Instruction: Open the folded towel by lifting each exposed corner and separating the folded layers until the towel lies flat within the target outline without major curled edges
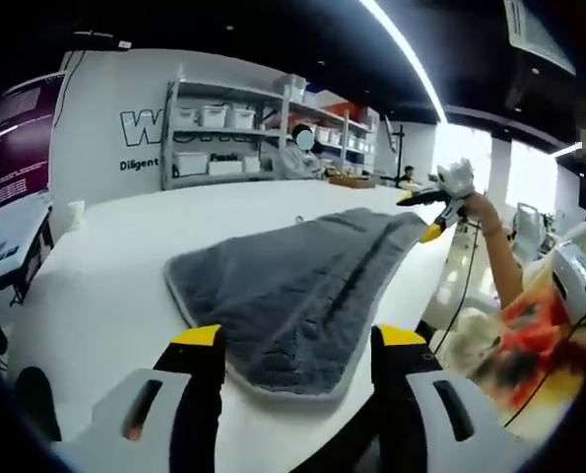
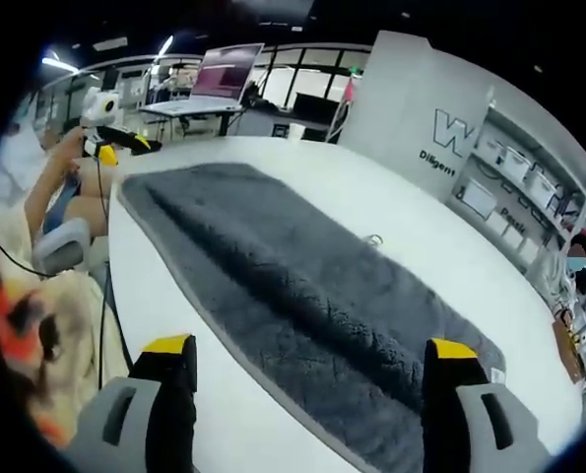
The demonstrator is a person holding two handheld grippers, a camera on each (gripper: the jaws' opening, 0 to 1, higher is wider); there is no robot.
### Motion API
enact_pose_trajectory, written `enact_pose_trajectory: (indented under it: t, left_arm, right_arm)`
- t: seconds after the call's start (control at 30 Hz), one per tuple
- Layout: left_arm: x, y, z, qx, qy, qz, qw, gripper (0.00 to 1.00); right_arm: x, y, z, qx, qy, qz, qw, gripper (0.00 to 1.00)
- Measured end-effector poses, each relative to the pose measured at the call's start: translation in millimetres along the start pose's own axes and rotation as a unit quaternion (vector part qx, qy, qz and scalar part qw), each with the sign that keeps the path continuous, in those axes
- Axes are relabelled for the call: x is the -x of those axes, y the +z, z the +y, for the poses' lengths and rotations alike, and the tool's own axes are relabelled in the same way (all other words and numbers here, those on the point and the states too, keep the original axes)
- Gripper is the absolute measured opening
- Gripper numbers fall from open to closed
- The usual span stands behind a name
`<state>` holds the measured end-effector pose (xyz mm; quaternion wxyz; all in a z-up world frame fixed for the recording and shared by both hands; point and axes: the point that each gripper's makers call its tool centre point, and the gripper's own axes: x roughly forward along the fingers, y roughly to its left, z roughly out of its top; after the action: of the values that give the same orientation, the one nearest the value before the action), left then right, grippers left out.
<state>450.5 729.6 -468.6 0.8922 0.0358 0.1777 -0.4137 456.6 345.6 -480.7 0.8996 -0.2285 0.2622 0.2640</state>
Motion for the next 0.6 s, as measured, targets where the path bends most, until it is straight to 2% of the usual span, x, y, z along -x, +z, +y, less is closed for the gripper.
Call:
enact_pose_trajectory:
  t: [0.13, 0.3, 0.4, 0.6]
  left_arm:
    - [-10, -2.5, -6.1, -0.004, -0.008, 0.008, 0.9999, 0.81]
    - [-20, -5.7, -8.5, -0.013, -0.008, 0.016, 0.9998, 0.95]
    - [-25, -5.7, -9.0, -0.01, -0.011, 0.014, 0.9998, 1.0]
    - [-31, -2.8, -6.9, -0.005, -0.011, 0.014, 0.9998, 1.0]
  right_arm:
    - [0, 0.1, 1, 0.0, 0.0, 0.0, 1.0, 0.95]
    - [-1, -1.4, 1, -0.001, 0.002, 0.002, 1.0, 0.96]
    - [-1, -3.0, 0, -0.002, 0.002, 0.004, 1.0, 0.97]
    - [1, -4.0, -4, -0.008, -0.004, 0.003, 1.0, 0.99]
